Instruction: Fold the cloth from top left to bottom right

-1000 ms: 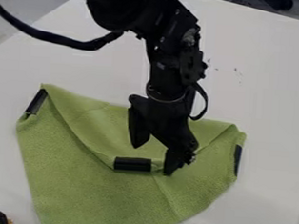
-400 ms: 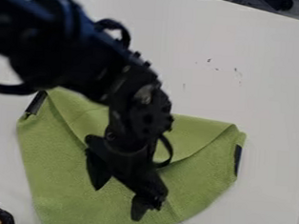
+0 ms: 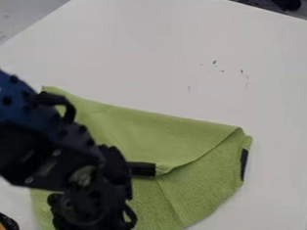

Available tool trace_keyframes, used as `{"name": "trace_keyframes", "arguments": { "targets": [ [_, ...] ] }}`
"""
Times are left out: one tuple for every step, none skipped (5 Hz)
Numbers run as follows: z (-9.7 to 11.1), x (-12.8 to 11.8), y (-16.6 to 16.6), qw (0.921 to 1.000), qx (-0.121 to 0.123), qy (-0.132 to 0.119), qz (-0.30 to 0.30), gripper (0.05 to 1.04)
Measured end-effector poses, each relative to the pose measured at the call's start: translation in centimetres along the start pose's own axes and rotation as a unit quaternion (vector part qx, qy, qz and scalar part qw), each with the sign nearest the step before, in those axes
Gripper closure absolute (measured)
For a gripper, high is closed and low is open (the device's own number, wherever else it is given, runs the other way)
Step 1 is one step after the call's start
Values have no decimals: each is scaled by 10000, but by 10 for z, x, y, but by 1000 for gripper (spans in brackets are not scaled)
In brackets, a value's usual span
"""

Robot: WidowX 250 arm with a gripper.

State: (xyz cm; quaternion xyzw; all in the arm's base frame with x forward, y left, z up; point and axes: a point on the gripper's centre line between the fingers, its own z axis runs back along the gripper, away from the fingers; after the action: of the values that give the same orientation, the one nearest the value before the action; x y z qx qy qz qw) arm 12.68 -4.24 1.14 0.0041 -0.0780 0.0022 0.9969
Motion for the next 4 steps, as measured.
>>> {"name": "trace_keyframes", "arguments": {
  "targets": [
    [-7, -2, -2, 9999, -105, -93, 63, 83],
    [-11, 1, -2, 9999, -119, -54, 100, 112],
    [-12, 6, 0, 9997, -147, -15, 209, 260],
    [-13, 8, 2, 9994, -139, 21, 309, 395]
  ]
}}
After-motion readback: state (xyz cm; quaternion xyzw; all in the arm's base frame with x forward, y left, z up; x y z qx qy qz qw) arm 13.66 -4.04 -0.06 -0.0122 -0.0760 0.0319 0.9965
